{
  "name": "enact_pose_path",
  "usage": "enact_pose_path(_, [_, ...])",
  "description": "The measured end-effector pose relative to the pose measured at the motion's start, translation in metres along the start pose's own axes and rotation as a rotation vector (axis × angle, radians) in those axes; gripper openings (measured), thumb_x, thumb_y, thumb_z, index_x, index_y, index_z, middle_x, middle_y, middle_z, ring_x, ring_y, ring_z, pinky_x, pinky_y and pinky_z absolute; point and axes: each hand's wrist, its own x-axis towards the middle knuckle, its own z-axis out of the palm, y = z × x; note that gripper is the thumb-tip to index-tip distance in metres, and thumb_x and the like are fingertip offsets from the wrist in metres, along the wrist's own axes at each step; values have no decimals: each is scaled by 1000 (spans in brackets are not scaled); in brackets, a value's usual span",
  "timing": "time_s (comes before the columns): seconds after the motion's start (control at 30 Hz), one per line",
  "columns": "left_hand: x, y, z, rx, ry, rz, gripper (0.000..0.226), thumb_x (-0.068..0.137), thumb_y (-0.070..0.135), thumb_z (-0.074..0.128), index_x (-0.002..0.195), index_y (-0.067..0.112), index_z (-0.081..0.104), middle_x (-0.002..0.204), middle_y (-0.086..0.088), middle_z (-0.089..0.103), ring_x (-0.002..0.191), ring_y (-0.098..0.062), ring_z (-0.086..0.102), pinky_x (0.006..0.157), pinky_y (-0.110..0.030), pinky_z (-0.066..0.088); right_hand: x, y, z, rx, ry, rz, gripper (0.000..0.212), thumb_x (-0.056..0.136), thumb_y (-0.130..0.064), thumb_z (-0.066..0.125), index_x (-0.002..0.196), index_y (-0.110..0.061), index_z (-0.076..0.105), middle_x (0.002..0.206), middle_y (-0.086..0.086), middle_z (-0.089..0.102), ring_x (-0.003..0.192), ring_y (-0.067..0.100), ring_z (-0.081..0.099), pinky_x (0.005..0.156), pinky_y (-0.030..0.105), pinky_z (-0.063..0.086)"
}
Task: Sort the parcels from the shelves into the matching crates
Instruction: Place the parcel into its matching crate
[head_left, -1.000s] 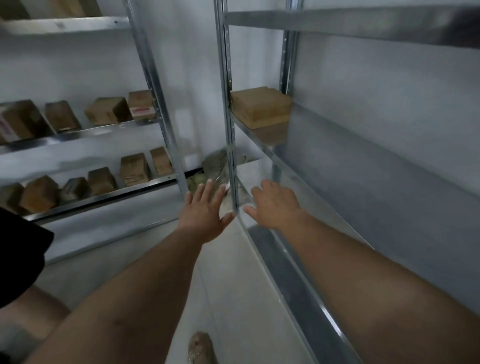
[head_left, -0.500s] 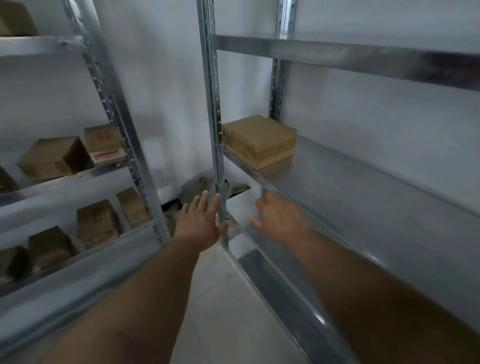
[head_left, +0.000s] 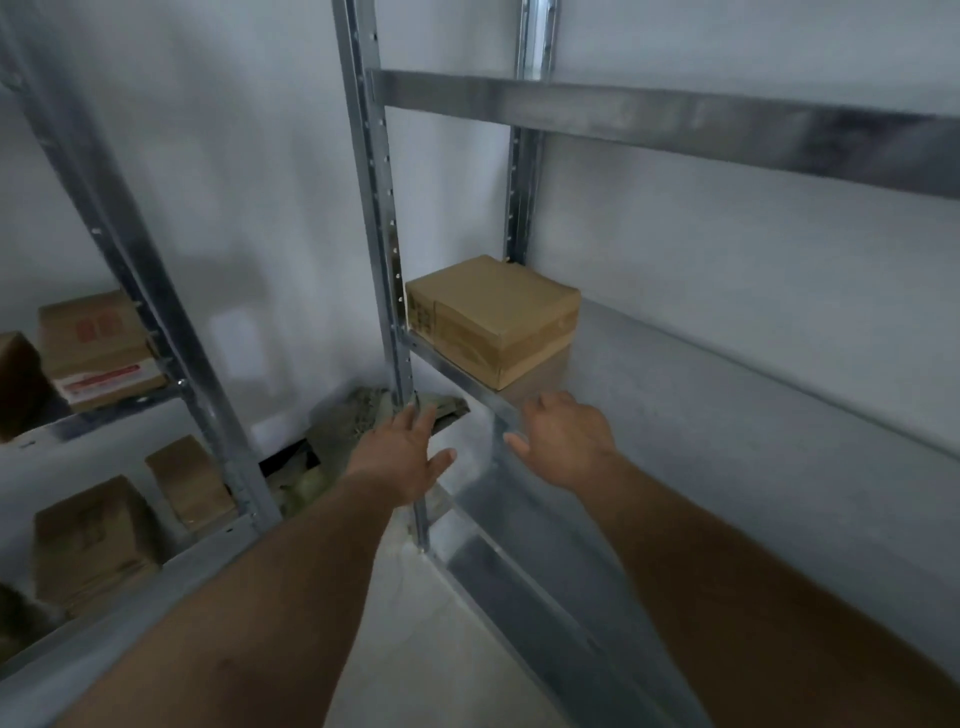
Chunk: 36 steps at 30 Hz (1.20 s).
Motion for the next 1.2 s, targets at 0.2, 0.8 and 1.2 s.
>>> enact_pose_path(0.2, [75, -1, -50, 63, 51, 93, 66, 98, 50, 34, 152, 22, 11, 159, -6, 16, 141, -29, 27, 111, -40, 33, 62, 26, -19, 76, 48, 82, 49, 99, -46, 37, 132, -11, 44, 134, 11, 44, 122, 26, 43, 90, 37, 42])
enact_pose_path(0.8, [236, -6, -94, -68, 63, 236, 51, 102, 40, 26, 146, 13, 28, 143, -18, 44, 130, -34, 39, 106, -40, 34, 164, 36, -18, 328, 1, 431, 49, 99, -48, 36, 130, -11, 44, 130, 12, 50, 119, 31, 50, 96, 40, 40])
enact_pose_path(1.2, [276, 10, -97, -277, -81, 274, 48, 96, 27, 41, 140, 7, 39, 134, -17, 49, 114, -31, 50, 86, -31, 39, 166, 33, -10, 479, 13, 704, 43, 97, -37, 43, 132, -13, 39, 128, 16, 55, 114, 34, 54, 91, 40, 44])
